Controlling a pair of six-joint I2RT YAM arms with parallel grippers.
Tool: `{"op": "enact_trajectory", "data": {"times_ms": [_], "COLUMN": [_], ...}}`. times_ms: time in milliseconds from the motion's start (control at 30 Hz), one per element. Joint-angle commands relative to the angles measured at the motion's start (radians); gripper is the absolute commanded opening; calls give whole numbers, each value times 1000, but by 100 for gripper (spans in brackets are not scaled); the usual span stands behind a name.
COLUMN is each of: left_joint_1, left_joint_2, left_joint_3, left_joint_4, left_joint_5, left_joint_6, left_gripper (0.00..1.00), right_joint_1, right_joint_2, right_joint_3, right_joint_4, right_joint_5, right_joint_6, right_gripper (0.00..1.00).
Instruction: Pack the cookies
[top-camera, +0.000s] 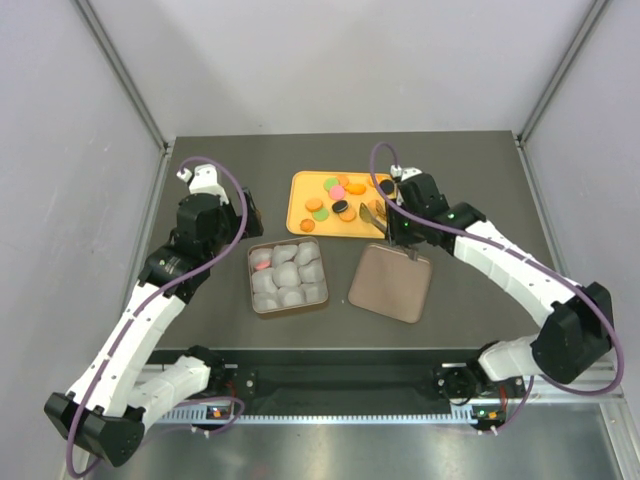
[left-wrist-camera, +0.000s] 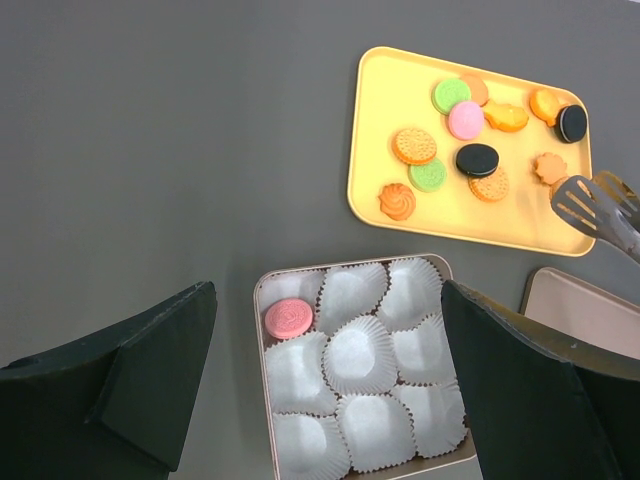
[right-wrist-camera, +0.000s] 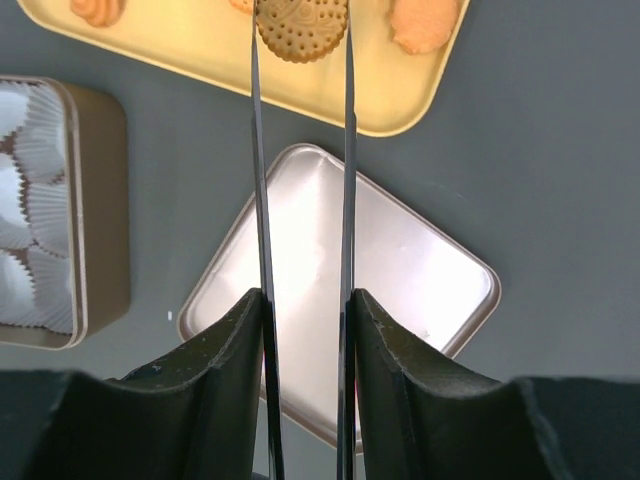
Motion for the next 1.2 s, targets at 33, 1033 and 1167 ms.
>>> {"op": "enact_trajectory", "data": {"times_ms": [33,1033,1167], "left_joint_1": [7,20,23], "left_joint_2": [4,7,5], "left_joint_3": [-12,-48,-46], "left_joint_4": [54,60,60], "left_joint_5": [11,23,23], "left_joint_6": [5,7,8], "left_gripper": [99,99,99], "right_joint_1": [60,502,505], "right_joint_2": [-65,280,301], "right_joint_3": [86,340,353], "right_joint_4": [1,3,4], "right_joint_5": [-13,50,46], "right_joint_6": [23,83,82], "right_gripper": [32,33,33]}}
